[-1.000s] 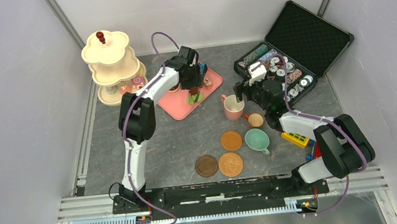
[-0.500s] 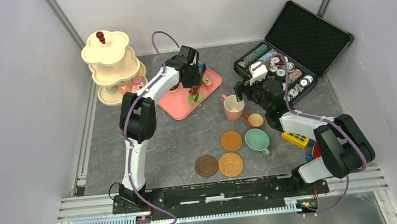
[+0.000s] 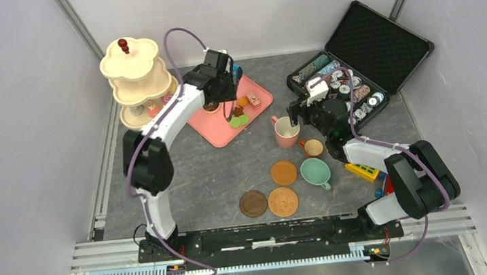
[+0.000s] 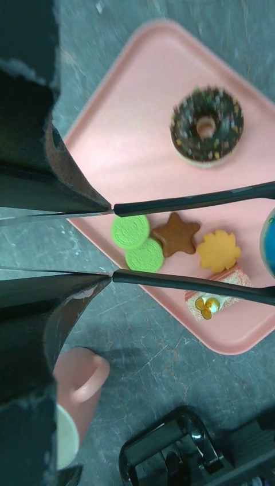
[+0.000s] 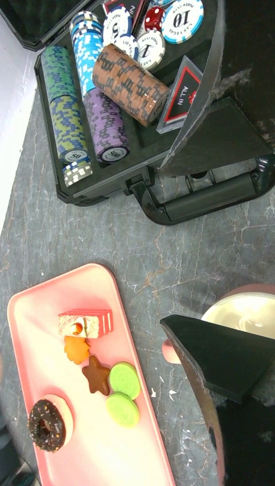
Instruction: Serve the afternoon tea
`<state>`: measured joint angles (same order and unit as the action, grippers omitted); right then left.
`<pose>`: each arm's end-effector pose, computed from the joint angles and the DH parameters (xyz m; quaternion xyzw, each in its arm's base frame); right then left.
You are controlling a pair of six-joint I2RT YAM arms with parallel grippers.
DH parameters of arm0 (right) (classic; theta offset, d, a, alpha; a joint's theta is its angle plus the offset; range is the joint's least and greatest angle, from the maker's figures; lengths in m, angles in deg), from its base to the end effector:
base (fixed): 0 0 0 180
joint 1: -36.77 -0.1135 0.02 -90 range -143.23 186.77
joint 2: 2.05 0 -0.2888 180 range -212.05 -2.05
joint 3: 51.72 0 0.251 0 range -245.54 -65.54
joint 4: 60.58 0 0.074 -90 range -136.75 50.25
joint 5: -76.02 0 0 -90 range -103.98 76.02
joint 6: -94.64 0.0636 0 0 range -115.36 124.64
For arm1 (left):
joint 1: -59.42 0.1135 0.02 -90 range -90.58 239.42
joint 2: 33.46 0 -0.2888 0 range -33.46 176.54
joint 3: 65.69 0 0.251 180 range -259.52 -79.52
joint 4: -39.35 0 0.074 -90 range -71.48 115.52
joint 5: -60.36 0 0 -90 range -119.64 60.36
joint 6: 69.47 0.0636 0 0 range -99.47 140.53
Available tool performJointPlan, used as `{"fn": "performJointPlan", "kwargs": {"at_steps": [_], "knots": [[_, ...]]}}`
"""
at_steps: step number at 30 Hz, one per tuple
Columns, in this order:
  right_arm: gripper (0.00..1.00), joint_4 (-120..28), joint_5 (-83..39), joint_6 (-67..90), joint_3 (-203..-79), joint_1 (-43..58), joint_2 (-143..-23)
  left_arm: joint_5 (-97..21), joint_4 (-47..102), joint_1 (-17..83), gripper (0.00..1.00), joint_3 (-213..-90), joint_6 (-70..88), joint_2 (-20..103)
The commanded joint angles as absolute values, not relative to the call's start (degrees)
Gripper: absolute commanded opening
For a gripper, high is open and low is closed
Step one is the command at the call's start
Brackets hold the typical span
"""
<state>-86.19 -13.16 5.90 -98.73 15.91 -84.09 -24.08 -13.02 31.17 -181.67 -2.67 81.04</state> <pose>0.3005 0.1136 0.2329 -0.1253 0.7524 0.1187 0.6357 0.4234 -0.2205 0.2762 0.0252 0.9410 -0.1039 0.3210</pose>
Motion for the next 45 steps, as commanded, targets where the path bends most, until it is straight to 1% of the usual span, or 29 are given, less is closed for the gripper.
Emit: {"fn": "performJointPlan", "kwargs": {"at_steps": [1,5,11,16,23,32,40,45], "knots": [[0.98,-89.0,-13.8,6.1,-97.9,16.2,-82.3,-17.7,-15.9,30.9,0.29,-179.6,2.2,71.4],[0.98,-89.5,-13.8,6.4,-97.6,16.2,-82.1,-9.9,-19.7,30.9,0.29,-178.7,4.3,66.9],[0.98,-90.3,-13.8,6.2,-96.8,16.3,-81.5,1.0,-23.7,31.3,0.31,-178.8,7.3,64.9],[0.98,-90.0,-13.8,6.1,-97.0,16.3,-81.5,4.0,-23.7,33.8,0.32,-179.8,8.9,65.0],[0.98,-90.4,-13.8,6.1,-96.9,16.3,-81.8,7.8,-24.7,36.4,0.33,-186.7,12.1,71.3],[0.98,-89.8,-15.6,6.6,-98.2,16.3,-83.1,7.3,-24.8,41.0,0.32,-191.9,10.7,77.1],[0.98,-89.9,-15.8,6.7,-98.2,16.4,-83.4,2.0,-22.8,46.1,0.32,-189.9,7.6,77.5],[0.98,-89.8,-15.9,6.7,-98.3,16.4,-83.4,1.7,-21.1,47.9,0.34,-189.3,7.4,77.9]]}}
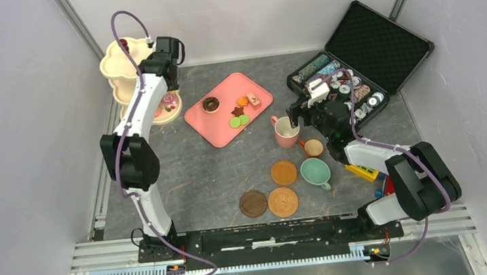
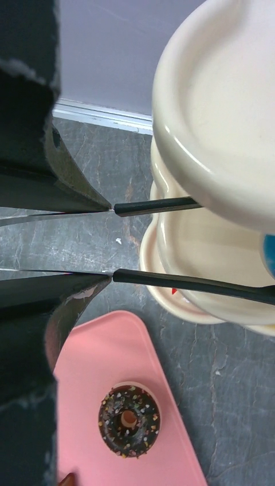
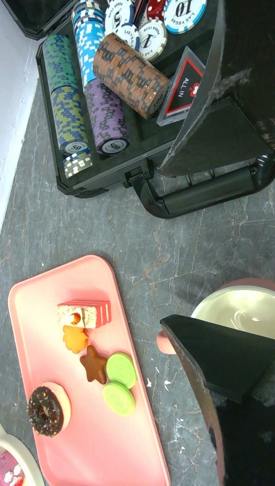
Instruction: Serve the afternoon tea
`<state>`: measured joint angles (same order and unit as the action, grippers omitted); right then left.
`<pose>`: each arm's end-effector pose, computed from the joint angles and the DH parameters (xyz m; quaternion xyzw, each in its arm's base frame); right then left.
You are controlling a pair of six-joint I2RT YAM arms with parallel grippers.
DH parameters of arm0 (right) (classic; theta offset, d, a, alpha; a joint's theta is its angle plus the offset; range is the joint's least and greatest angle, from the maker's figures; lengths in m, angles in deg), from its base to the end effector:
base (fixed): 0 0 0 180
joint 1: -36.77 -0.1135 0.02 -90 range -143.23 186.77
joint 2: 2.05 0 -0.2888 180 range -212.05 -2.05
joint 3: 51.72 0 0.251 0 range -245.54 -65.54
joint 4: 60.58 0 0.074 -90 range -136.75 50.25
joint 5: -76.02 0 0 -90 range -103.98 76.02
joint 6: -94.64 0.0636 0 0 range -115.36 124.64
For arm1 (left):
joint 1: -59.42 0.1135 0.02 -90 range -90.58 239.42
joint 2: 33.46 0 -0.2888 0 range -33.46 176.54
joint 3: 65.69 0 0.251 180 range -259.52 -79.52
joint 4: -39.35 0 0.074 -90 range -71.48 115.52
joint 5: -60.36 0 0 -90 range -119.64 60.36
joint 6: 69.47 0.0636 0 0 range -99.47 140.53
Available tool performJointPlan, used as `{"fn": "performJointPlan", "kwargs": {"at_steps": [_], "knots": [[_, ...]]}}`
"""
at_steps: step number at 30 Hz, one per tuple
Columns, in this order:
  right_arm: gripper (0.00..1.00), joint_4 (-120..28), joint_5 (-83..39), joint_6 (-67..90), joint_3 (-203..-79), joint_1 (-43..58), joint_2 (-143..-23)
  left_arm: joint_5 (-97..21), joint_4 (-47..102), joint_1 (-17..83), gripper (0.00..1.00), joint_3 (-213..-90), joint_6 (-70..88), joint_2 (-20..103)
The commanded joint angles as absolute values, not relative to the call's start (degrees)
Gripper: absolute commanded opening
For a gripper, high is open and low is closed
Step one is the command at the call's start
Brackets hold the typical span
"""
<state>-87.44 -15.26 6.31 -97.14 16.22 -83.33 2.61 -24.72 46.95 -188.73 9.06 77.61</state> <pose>0.2950 0.1121 0.2304 -0.1319 0.7489 0.1335 0.6356 0.4446 -0.0636 0.3342 -0.0823 0.9093 0.1923 0.3597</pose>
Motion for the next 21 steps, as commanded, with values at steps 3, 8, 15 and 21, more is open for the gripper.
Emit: {"fn": "performJointPlan", "kwargs": {"at_steps": [3,8,15,21], "knots": [[0.98,-89.9,-16.1,6.7,-98.2,16.3,-83.6,0.9,-21.1,48.6,0.36,-190.9,7.6,79.2],[0.98,-90.0,-16.2,6.7,-98.2,16.5,-83.6,-0.5,-21.3,49.3,0.4,-192.4,7.8,80.9],[0.98,-89.7,-16.6,6.8,-98.6,16.5,-84.0,-0.5,-21.8,49.6,0.52,-192.5,6.7,81.7],[0.98,-89.9,-16.7,6.9,-98.5,16.5,-84.0,-1.9,-21.5,49.6,0.56,-191.1,6.2,80.0]]}}
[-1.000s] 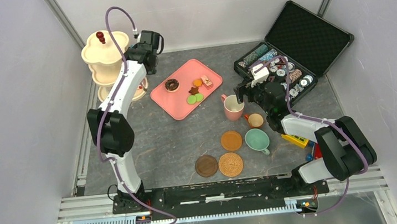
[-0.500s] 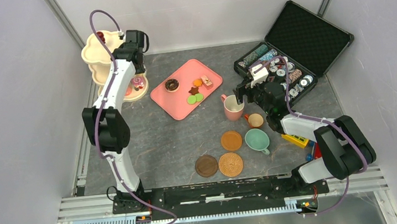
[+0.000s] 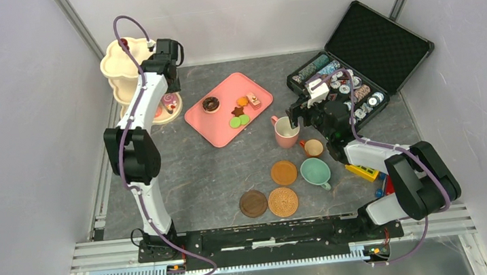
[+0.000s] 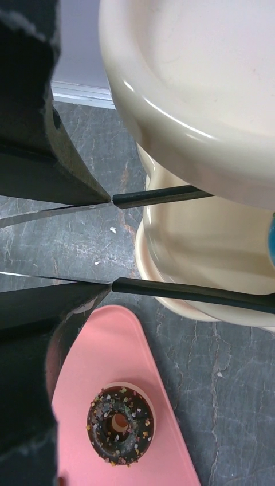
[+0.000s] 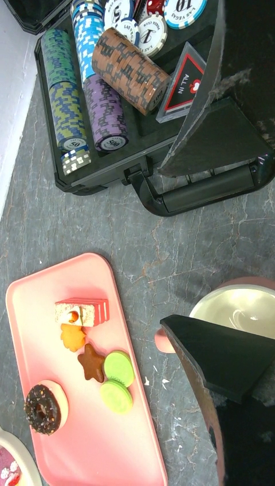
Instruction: Serve the afternoon tea
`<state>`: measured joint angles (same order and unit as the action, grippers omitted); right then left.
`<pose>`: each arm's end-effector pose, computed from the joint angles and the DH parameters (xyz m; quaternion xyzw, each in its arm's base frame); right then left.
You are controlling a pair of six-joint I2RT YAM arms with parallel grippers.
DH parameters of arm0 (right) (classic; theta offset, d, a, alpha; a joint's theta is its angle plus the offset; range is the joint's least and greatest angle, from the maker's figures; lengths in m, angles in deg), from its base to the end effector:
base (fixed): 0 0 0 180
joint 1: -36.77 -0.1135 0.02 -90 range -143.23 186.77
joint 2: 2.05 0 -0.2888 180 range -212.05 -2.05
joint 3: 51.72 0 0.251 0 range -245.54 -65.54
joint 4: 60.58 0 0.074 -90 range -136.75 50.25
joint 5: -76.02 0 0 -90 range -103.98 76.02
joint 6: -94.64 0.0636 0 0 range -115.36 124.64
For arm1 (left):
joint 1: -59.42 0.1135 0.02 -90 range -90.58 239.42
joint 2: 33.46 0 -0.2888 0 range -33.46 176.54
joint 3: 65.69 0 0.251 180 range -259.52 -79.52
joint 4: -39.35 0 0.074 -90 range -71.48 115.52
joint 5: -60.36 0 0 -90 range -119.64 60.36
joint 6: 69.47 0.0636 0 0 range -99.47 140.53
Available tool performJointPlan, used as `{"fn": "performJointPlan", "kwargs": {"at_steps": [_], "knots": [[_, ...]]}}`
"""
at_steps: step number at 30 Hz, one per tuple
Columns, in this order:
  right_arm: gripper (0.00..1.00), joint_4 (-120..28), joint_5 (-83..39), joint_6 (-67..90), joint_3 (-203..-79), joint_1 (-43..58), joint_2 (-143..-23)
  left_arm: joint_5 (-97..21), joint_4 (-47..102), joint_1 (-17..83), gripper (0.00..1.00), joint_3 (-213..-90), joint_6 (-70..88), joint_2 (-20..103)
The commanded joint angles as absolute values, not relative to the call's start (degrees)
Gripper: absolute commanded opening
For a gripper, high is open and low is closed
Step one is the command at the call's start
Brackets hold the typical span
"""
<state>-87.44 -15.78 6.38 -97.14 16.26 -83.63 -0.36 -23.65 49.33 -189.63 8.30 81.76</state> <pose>0.2954 0.1126 0.2289 -0.1343 0.7502 0.1367 0.6329 0.4650 -0.0511 0.3077 -0.0947 0.9193 0.1786 0.3377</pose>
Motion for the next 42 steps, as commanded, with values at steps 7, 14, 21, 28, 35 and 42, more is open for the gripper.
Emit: {"fn": "performJointPlan", "kwargs": {"at_steps": [7,14,21,28,35,42], "knots": [[0.98,-90.1,-16.9,7.0,-98.4,16.4,-83.9,-4.2,-21.4,49.6,0.58,-189.9,5.2,78.2],[0.98,-89.9,-17.2,7.2,-98.6,16.5,-84.0,-5.9,-21.3,49.6,0.59,-188.5,3.9,76.0],[0.98,-88.6,-17.2,7.0,-99.3,16.4,-84.2,-4.8,-21.3,49.6,0.6,-187.6,4.1,74.7],[0.98,-87.7,-17.1,6.7,-100.0,16.5,-84.4,-4.4,-21.3,49.7,0.6,-186.2,2.8,73.0],[0.98,-86.5,-17.2,6.6,-100.8,16.5,-84.9,-2.7,-19.7,49.9,0.61,-183.0,2.7,69.7],[0.98,-85.5,-17.4,6.1,-101.6,16.5,-85.5,-7.4,-19.6,49.8,0.59,-179.9,1.7,68.1]]}}
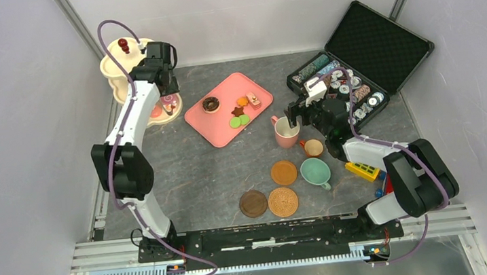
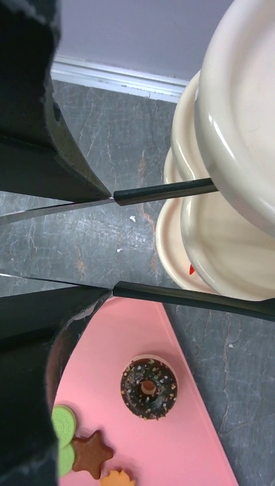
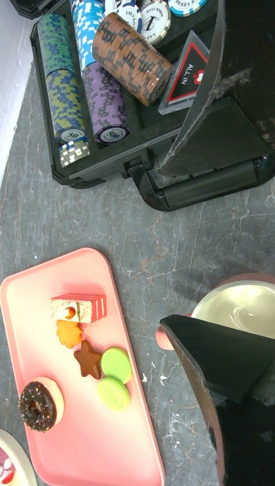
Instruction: Serve the afternoon tea
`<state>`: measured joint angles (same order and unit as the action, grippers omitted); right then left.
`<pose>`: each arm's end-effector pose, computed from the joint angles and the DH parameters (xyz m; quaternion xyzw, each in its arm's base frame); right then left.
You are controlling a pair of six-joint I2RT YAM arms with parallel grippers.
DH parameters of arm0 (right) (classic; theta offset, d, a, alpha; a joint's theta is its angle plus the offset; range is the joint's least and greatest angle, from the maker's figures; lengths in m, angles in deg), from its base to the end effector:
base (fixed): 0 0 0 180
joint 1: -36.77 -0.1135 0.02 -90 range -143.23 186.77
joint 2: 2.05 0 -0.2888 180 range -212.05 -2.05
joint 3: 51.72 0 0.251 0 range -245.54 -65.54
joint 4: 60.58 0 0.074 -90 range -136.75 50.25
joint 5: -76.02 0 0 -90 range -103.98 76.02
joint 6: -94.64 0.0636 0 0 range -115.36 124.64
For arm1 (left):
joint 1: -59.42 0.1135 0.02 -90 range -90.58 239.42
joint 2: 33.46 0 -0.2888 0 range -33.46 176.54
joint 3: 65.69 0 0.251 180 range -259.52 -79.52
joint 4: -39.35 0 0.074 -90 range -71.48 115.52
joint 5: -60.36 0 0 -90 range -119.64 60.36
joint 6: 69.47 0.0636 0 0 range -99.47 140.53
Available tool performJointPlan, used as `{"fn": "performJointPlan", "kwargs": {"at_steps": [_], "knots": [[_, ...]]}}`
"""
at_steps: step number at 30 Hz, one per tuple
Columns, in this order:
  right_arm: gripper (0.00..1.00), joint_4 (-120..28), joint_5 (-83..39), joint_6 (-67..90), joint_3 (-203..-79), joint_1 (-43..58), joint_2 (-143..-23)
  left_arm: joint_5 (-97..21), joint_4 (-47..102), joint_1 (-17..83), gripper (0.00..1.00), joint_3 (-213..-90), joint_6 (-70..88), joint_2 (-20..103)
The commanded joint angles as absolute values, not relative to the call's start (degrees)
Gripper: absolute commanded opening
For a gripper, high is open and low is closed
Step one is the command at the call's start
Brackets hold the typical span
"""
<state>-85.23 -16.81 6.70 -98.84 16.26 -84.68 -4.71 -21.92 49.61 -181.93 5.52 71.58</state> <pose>0.3008 0.1159 0.2282 -0.1391 0.7581 0.1433 0.6208 0.4240 -0.0461 0.3402 -0.1153 0.9135 0.1265 0.3692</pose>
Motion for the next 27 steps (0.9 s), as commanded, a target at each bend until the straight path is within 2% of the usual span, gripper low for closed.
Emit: {"fn": "performJointPlan", "kwargs": {"at_steps": [1,11,16,22,27], "knots": [[0.98,-85.2,-17.3,6.1,-101.8,16.5,-85.6,-8.2,-19.6,49.8,0.59,-178.9,1.5,67.4],[0.98,-76.7,-15.5,4.2,-105.0,15.3,-85.0,-22.4,-19.8,47.6,0.59,-167.8,2.3,56.9],[0.98,-63.3,-12.6,4.6,-109.9,14.4,-84.8,-29.4,-19.5,44.3,0.59,-164.8,3.3,53.5],[0.98,-49.4,-12.1,9.9,-112.6,14.3,-79.3,-33.3,-17.3,34.7,0.59,-164.5,3.6,57.2],[0.98,-42.2,-10.3,10.0,-113.1,14.2,-74.7,-34.5,-16.6,30.7,0.58,-169.0,2.3,64.5]]}}
